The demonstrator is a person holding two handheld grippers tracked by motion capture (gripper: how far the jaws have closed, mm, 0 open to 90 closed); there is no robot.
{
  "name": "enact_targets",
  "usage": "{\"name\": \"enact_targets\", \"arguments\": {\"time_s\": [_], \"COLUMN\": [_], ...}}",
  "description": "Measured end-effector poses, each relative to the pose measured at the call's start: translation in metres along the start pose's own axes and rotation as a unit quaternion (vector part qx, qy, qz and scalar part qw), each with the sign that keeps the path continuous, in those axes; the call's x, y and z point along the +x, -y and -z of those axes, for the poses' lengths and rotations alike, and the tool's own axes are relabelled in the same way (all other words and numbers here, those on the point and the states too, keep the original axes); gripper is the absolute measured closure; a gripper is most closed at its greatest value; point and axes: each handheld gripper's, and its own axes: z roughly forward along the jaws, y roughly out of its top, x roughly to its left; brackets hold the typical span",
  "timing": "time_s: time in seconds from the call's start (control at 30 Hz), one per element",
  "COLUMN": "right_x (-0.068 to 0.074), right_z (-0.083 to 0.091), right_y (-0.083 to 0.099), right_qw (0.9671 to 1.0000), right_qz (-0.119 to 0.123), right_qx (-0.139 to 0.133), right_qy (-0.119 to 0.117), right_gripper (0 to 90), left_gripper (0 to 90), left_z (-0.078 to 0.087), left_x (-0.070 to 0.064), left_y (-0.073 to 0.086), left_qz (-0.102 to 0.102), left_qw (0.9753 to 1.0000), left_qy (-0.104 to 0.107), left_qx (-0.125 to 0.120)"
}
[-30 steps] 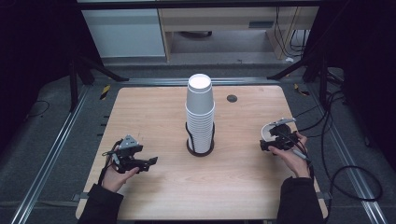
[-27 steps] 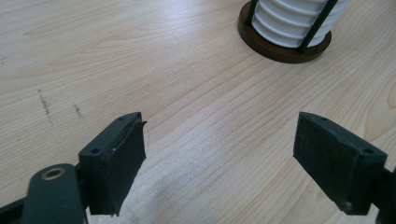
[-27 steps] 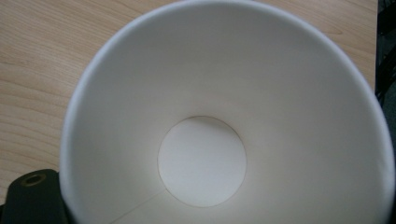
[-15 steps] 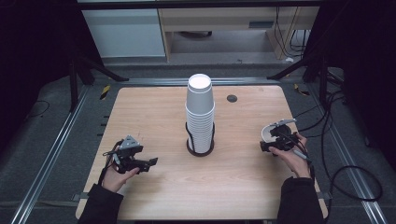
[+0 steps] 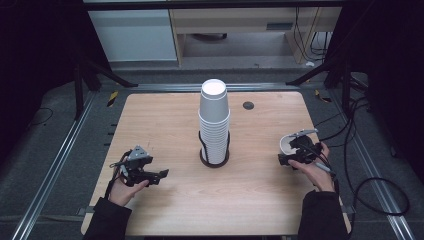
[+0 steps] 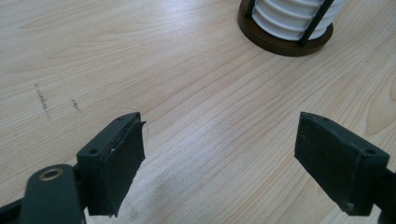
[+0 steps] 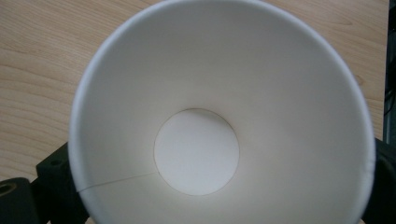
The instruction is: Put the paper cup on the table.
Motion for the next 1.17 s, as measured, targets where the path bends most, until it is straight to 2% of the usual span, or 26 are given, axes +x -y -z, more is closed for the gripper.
{"name": "enact_targets", "arguments": {"time_s": [0.43,0.8,1.17], "right_x": [0.001,0.006,0.006], "right_z": [0.014,0.030,0.046], "right_y": [0.006,0.026,0.050], "right_qw": [0.9999,0.9996,0.9974], "right_qz": [-0.010,-0.015,0.005], "right_qx": [-0.001,-0.005,-0.053], "right_qy": [-0.004,-0.023,-0.050], "right_gripper": [1.2,1.6,0.9], "left_gripper": [15.3,15.3,14.7], "left_z": [0.007,0.012,0.016], "left_x": [0.001,0.005,0.016], "left_y": [0.000,0.002,0.007], "left_qz": [0.002,0.007,0.026], "left_qw": [1.0000,0.9998,0.9989], "left_qy": [-0.006,-0.015,-0.035], "left_qx": [-0.007,-0.013,-0.015]}}
